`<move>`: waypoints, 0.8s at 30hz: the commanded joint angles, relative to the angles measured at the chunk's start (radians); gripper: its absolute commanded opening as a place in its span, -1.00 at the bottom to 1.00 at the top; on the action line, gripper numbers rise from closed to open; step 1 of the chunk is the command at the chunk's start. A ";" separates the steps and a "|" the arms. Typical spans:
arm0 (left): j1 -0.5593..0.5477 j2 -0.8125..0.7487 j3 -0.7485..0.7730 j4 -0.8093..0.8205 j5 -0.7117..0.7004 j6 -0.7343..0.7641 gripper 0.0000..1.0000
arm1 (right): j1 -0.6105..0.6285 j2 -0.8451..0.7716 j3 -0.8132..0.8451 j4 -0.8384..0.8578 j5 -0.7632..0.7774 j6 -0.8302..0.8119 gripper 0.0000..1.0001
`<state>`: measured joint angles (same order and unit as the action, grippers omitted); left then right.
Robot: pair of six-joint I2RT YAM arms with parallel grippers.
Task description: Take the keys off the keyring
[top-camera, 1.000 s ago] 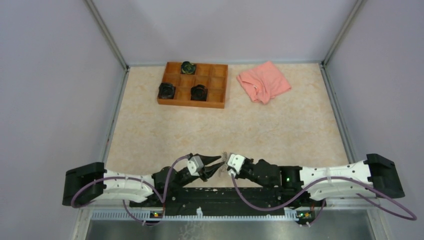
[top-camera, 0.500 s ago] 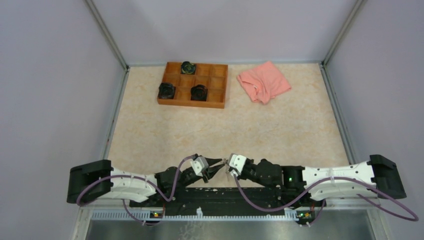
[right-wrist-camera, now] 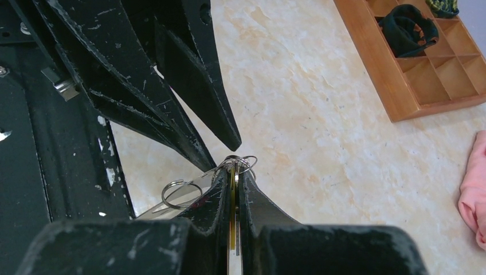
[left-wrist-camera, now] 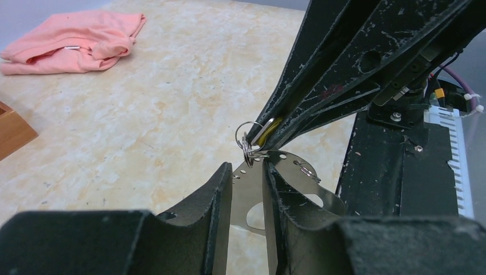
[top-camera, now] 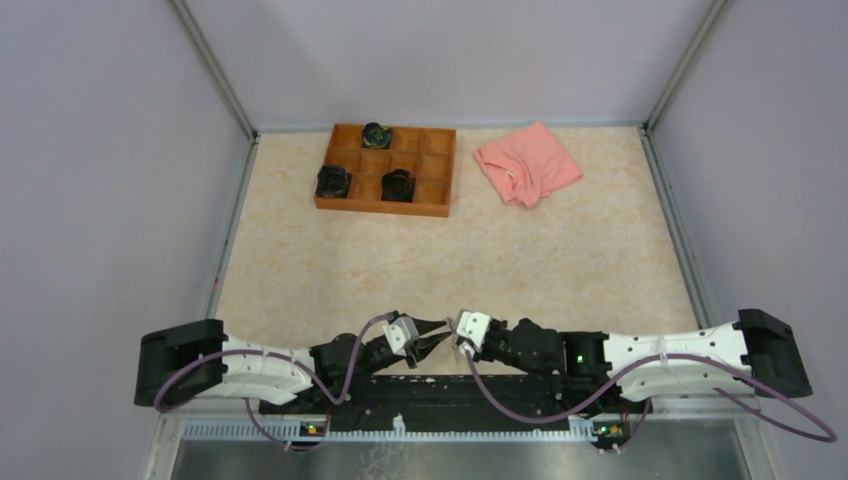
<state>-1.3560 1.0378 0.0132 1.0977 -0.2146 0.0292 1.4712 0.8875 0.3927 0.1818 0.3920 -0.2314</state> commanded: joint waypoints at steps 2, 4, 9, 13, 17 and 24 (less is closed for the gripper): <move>-0.003 -0.003 -0.095 0.028 0.029 0.016 -0.36 | 0.011 0.008 0.060 0.013 0.007 0.001 -1.00; -0.003 -0.026 -0.097 0.017 0.023 0.020 -0.36 | 0.011 0.002 0.066 0.015 0.013 -0.014 -1.00; -0.003 -0.072 -0.097 -0.017 0.016 0.030 -0.36 | 0.011 0.010 0.087 -0.015 -0.009 -0.025 -1.00; -0.003 -0.091 -0.092 -0.039 0.025 0.039 -0.37 | 0.011 0.026 0.108 -0.033 -0.021 -0.025 -1.00; -0.003 -0.082 -0.089 -0.046 0.021 0.037 -0.39 | 0.012 0.030 0.118 -0.038 -0.026 -0.028 -1.00; -0.003 -0.079 -0.077 -0.051 0.017 0.044 -0.44 | 0.012 0.040 0.135 -0.064 -0.057 -0.022 -1.00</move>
<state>-1.3560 0.9581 0.0132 1.0222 -0.1989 0.0555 1.4712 0.9222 0.4660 0.1062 0.3714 -0.2523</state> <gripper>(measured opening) 0.287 0.021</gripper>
